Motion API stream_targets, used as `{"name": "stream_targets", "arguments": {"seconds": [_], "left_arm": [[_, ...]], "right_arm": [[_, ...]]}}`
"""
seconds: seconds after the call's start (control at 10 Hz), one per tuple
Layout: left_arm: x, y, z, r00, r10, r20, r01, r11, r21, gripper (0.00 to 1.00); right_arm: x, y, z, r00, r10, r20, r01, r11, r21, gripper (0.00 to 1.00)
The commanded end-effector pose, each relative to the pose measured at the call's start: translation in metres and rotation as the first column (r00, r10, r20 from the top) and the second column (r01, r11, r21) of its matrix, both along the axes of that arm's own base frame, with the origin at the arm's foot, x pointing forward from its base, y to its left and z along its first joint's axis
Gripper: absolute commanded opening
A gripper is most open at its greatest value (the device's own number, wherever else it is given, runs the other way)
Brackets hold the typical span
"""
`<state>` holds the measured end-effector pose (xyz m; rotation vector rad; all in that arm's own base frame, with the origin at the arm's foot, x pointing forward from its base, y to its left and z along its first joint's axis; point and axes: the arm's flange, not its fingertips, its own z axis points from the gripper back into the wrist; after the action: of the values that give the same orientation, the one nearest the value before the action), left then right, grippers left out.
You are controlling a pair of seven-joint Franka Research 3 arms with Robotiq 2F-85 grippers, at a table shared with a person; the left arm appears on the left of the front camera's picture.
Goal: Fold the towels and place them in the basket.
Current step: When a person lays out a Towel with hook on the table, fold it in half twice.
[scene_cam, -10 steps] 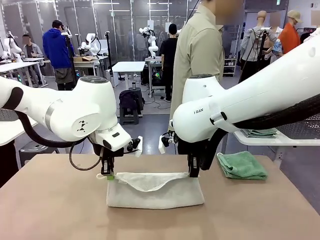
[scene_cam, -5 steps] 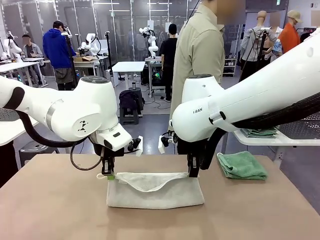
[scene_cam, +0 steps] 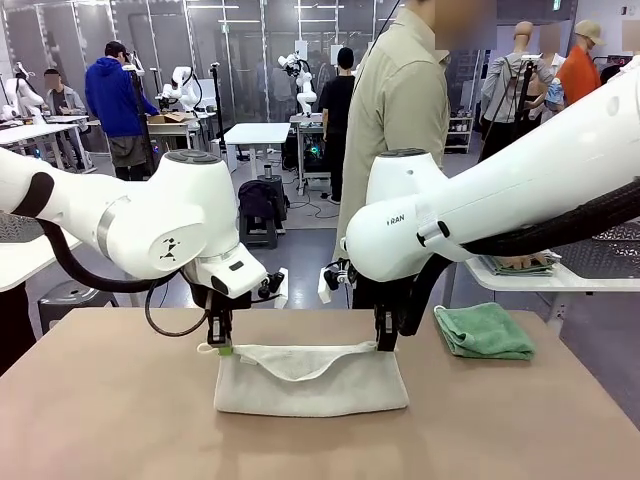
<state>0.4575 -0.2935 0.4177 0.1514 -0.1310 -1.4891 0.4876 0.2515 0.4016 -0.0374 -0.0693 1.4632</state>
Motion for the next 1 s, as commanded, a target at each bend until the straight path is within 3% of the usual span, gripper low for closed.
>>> {"name": "stream_targets", "arguments": {"seconds": [0.0, 0.9], "left_arm": [[0.027, -0.004, 0.001, 1.000, -0.003, 0.015, 0.002, 1.000, 0.022, 0.08], [0.095, -0.001, -0.036, 0.999, 0.048, 0.023, -0.049, 0.997, 0.060, 0.08]], "right_arm": [[0.024, 0.005, -0.005, 1.000, -0.011, -0.007, 0.011, 1.000, 0.025, 0.12], [0.091, 0.000, -0.040, 0.997, -0.064, -0.048, 0.064, 0.998, 0.001, 0.12]]}}
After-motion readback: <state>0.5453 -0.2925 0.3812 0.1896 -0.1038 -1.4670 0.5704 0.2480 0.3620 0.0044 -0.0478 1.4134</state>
